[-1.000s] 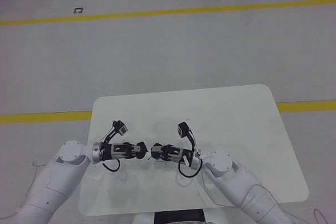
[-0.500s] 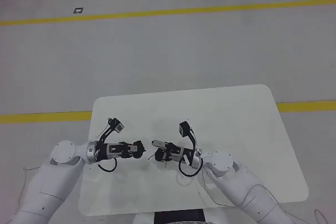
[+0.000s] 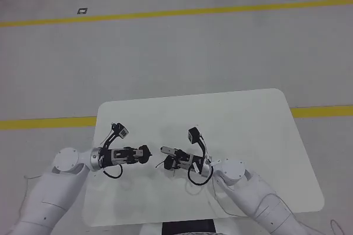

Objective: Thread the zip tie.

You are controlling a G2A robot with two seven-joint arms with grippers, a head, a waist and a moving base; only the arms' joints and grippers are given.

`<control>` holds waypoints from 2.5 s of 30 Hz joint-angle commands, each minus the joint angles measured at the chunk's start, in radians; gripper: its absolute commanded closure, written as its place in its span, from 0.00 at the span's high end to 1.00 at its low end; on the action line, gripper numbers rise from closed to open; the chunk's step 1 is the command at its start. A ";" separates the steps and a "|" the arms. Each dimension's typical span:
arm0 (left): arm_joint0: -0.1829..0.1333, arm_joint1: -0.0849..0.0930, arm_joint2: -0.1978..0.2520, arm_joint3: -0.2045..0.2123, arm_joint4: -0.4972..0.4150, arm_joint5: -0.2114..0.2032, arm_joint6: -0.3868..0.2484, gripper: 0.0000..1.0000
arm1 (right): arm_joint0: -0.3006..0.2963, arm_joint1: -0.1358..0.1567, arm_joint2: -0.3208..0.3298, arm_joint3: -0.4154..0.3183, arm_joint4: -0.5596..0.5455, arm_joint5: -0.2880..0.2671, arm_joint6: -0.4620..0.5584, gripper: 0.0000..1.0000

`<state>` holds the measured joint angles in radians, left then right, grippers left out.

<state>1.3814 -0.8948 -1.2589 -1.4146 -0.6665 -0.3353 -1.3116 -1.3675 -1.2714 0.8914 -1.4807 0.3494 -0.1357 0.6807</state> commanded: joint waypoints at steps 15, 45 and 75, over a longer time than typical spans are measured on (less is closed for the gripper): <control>0.026 0.004 -0.081 0.043 -0.077 -0.005 -0.078 0.00 | 0.009 0.006 -0.001 -0.037 -0.106 0.041 -0.031 1.00; 0.026 0.004 -0.081 0.043 -0.077 -0.005 -0.078 0.00 | 0.078 0.035 -0.134 -0.297 -0.738 0.473 0.114 1.00; 0.026 0.004 -0.081 0.043 -0.077 -0.005 -0.078 0.00 | 0.075 -0.189 -0.062 -0.070 -1.207 0.476 0.276 1.00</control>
<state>1.4072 -0.8905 -1.3402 -1.3711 -0.7439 -0.3400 -1.3900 -1.2837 -1.4551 0.8183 -1.5448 -0.8329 0.3400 0.9417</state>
